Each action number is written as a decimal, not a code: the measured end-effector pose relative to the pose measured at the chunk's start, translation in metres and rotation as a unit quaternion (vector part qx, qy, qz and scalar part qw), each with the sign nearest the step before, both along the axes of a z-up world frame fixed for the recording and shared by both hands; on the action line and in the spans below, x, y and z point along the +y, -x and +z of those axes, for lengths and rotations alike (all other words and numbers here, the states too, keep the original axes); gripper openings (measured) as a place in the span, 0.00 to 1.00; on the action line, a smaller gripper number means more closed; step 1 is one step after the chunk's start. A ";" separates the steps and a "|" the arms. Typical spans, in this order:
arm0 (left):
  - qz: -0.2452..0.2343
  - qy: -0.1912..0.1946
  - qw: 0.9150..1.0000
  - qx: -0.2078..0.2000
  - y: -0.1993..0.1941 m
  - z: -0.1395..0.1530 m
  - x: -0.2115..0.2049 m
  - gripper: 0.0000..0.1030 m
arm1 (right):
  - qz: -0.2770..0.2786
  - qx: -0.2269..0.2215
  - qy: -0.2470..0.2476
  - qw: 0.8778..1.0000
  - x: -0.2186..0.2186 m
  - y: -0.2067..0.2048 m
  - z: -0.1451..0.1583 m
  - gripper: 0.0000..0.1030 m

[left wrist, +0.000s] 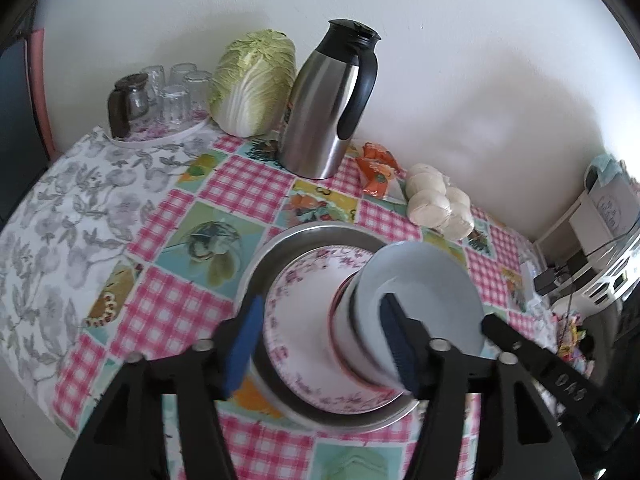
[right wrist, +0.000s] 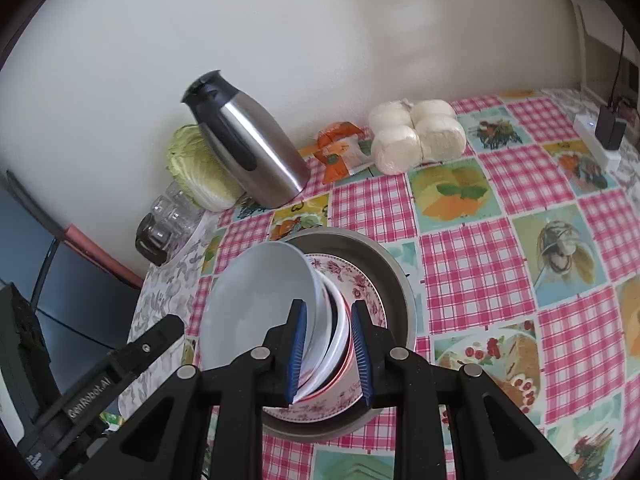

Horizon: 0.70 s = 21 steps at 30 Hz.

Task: Organize plates and bowls

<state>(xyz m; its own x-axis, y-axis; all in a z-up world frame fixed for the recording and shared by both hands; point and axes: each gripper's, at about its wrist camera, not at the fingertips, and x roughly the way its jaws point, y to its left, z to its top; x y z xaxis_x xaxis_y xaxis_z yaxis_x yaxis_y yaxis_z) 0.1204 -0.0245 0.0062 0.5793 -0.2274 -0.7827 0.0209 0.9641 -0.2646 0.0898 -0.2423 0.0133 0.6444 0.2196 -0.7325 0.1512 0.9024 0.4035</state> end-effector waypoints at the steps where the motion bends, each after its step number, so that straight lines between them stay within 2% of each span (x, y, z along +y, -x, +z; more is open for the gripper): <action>1: 0.000 -0.009 1.000 -0.002 0.004 -0.001 0.001 0.66 | 0.001 -0.001 0.005 1.000 0.001 0.003 0.001 0.28; 4: -0.001 -0.026 1.000 -0.004 0.013 -0.006 0.003 0.73 | 0.004 -0.004 0.024 1.000 0.007 0.012 0.003 0.46; 6: -0.004 -0.039 0.999 -0.003 0.018 -0.011 0.004 0.76 | 0.007 -0.005 0.040 0.999 0.011 0.018 0.004 0.52; 8: -0.007 -0.052 0.999 -0.002 0.023 -0.015 0.004 0.78 | 0.009 -0.008 0.053 0.999 0.013 0.024 0.002 0.66; 10: -0.010 -0.065 0.998 -0.003 0.028 -0.019 0.004 0.86 | 0.006 -0.008 0.060 0.998 0.013 0.029 -0.002 0.71; 14: -0.020 -0.090 0.996 -0.011 0.036 -0.024 0.002 0.87 | 0.012 0.001 0.084 0.996 0.014 0.035 -0.013 0.79; 18: -0.024 -0.106 0.994 -0.015 0.042 -0.029 0.003 0.94 | 0.017 0.006 0.101 0.995 0.017 0.038 -0.021 0.87; 20: -0.022 -0.108 0.994 -0.013 0.043 -0.031 0.006 0.95 | 0.018 0.009 0.110 0.994 0.019 0.040 -0.023 1.00; 21: -0.021 -0.108 0.994 -0.009 0.043 -0.032 0.008 0.95 | 0.019 0.009 0.115 0.993 0.020 0.040 -0.025 1.00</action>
